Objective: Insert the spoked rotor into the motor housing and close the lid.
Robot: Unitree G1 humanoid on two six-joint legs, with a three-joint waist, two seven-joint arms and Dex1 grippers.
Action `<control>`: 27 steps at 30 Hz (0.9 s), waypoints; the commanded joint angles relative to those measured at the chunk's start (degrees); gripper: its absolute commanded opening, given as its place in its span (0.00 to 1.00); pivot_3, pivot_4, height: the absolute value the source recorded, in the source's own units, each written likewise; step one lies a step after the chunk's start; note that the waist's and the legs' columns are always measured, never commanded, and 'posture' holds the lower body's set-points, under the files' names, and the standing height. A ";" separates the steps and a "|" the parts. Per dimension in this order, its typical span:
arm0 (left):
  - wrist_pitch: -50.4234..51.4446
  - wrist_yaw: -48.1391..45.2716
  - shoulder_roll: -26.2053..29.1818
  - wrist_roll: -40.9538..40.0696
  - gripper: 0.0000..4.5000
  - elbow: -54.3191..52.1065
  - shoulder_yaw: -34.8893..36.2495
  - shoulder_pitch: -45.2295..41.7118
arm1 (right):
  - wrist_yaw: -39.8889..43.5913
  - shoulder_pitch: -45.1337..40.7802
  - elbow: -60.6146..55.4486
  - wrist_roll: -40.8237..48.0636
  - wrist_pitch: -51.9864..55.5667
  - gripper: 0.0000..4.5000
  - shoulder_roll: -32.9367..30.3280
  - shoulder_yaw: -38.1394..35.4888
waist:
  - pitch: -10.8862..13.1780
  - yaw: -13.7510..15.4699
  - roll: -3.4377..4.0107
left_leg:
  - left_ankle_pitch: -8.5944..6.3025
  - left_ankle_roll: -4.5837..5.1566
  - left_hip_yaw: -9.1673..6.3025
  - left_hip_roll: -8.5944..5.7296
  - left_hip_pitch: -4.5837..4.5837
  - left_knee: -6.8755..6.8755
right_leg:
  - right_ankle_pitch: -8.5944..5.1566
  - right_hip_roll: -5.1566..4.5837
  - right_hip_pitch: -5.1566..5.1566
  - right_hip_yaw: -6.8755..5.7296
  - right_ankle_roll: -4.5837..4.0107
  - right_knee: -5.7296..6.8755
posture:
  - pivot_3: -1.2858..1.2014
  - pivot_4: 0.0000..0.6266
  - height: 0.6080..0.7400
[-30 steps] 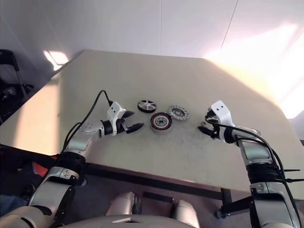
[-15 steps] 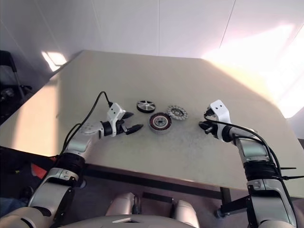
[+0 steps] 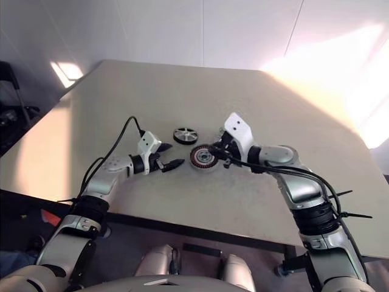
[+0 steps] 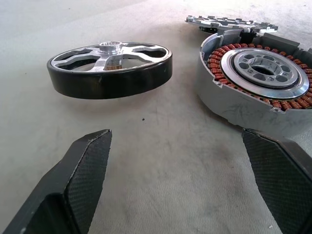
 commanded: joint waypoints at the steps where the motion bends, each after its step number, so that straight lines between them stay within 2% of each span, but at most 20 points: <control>1: -0.31 0.07 0.25 -0.62 1.00 -2.15 0.54 -0.70 | -0.71 -2.53 2.98 -1.36 -1.73 0.14 1.46 1.40 | 0.00 -0.04 0.00 | 0.01 -0.02 0.00 0.00 0.03 0.00 | 0.00 0.00 0.03 0.00 0.00 0.01 | 0.52 0.00 1.00; 9: 0.16 0.50 0.65 -0.66 1.00 -3.68 0.67 0.51 | -0.94 -5.81 11.94 -3.93 -5.27 0.14 4.51 3.32 | 0.00 -0.22 0.00 | 0.03 -0.06 0.00 0.01 0.01 -0.02 | 0.01 0.01 -0.03 0.00 -0.01 0.05 | 0.52 0.00 1.00; 20: 0.21 0.78 0.91 -0.65 1.00 -4.03 0.69 0.62 | -0.14 -5.51 15.86 -5.53 -7.27 0.14 4.83 4.12 | 0.00 -0.21 0.00 | 0.04 -0.07 0.00 0.01 0.09 0.00 | 0.01 0.01 0.04 0.00 -0.01 0.10 | 0.52 0.00 1.00; 21: 0.18 0.78 0.89 -0.63 1.00 -3.94 0.66 0.52 | -0.24 -5.47 15.81 -5.74 -7.54 0.31 4.80 4.07 | 0.00 -0.21 0.00 | 0.04 -0.07 0.00 0.01 0.09 0.00 | 0.01 0.01 0.04 0.00 -0.01 0.10 | 0.52 0.00 1.00; 25: 0.10 0.72 0.82 -0.52 1.00 -3.79 0.49 0.39 | -0.53 -5.56 14.76 -5.47 -8.01 0.62 4.87 3.11 | -0.01 -0.22 -0.01 | 0.04 -0.07 0.00 0.01 0.09 0.00 | 0.01 0.01 0.04 0.00 -0.01 0.10 | 0.52 0.00 1.00; 26: 0.09 0.69 0.80 -0.51 1.00 -3.77 0.45 0.37 | -0.88 -5.81 14.94 -5.57 -7.90 0.68 4.93 2.88 | 0.00 -0.21 -0.01 | 0.04 -0.06 0.00 0.01 0.09 0.00 | 0.01 0.01 0.04 0.00 -0.01 0.10 | 0.52 0.00 1.00; 27: 0.06 0.67 0.78 -0.48 1.00 -3.71 0.41 0.32 | -1.11 -6.02 15.17 -5.72 -7.95 0.68 4.93 2.77 | 0.00 -0.21 -0.01 | 0.04 -0.06 0.00 0.01 0.07 0.00 | 0.01 0.01 0.02 0.01 -0.01 0.10 | 0.52 0.00 1.00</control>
